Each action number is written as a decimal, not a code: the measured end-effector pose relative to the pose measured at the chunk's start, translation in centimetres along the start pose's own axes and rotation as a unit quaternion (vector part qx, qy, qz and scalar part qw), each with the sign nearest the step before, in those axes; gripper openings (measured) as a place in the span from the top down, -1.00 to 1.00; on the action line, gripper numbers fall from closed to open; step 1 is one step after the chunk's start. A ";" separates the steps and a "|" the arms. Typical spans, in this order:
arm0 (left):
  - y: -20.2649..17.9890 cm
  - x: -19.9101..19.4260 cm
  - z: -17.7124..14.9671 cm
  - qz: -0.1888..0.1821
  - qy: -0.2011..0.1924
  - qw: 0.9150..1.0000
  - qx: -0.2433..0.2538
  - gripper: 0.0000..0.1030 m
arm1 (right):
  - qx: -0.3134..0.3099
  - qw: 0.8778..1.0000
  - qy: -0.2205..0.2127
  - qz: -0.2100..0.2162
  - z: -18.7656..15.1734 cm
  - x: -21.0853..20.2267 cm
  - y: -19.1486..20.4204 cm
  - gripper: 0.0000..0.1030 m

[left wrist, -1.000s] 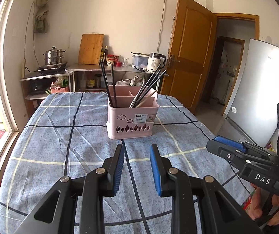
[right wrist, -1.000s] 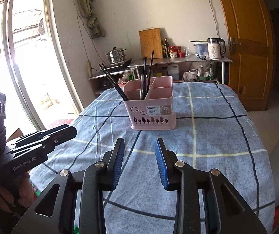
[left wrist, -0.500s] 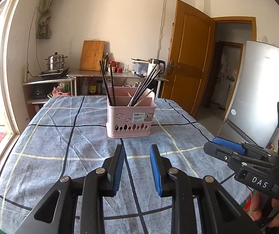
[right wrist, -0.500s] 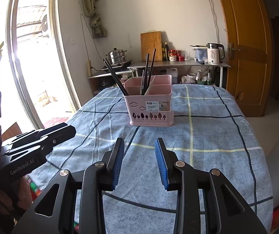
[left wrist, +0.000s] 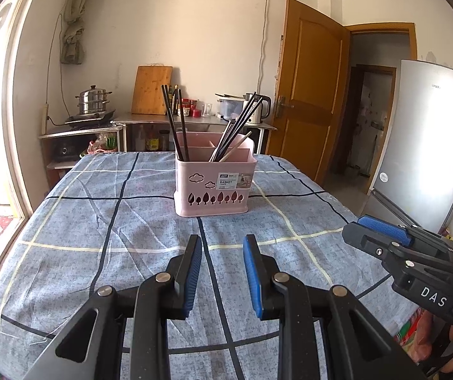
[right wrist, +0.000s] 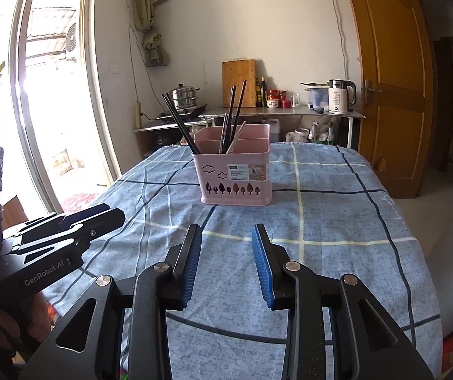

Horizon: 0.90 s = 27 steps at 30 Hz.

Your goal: Organize utensils

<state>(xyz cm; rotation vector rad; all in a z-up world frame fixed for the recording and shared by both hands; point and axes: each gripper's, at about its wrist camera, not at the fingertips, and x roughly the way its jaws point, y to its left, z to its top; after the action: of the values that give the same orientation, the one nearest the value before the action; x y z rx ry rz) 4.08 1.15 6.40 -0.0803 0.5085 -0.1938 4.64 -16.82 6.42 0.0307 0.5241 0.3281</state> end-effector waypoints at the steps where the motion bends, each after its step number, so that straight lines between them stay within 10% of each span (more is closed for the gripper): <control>1: -0.1 0.0 -0.1 0.000 -0.001 1.000 0.002 0.48 | 0.000 1.000 -0.002 0.000 -0.1 0.0 0.0 0.34; 27: -0.4 0.4 -0.9 0.012 0.001 1.000 0.015 0.48 | 0.003 1.000 -0.005 0.003 -0.3 -0.1 -0.2 0.33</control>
<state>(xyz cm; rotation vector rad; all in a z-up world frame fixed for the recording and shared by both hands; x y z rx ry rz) 3.90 0.63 5.48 -0.0441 0.5076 -0.1791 4.47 -17.00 6.16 0.0402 0.5150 0.3311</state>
